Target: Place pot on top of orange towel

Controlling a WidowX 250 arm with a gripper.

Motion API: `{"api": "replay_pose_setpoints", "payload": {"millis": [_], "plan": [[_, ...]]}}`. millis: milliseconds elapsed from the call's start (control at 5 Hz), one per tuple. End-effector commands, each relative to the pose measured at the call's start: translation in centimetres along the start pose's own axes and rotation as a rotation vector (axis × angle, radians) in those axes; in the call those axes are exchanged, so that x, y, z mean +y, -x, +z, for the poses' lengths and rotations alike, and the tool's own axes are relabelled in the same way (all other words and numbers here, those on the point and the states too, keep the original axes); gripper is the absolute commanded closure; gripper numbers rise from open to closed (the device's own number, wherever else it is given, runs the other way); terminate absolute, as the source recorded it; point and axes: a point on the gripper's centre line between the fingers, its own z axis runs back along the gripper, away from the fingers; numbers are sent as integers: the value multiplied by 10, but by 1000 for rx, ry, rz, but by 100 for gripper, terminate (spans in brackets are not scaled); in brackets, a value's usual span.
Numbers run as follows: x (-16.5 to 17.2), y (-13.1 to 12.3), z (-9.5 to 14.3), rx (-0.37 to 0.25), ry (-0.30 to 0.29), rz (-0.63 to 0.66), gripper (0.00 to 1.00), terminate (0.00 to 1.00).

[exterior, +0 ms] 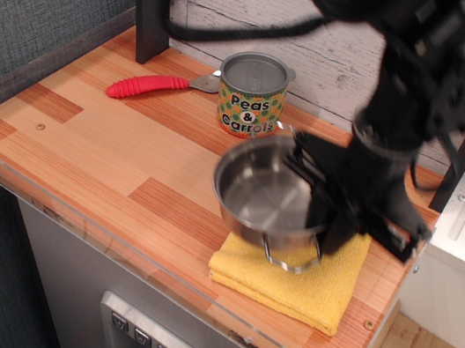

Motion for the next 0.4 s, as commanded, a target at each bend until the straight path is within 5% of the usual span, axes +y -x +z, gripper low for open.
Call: {"api": "replay_pose_setpoints", "payload": {"millis": [0,200], "plan": [[-10,4,-6,-4,21,-28,100,0],[-8,4,-12,7,38,-32,100,0]]}}
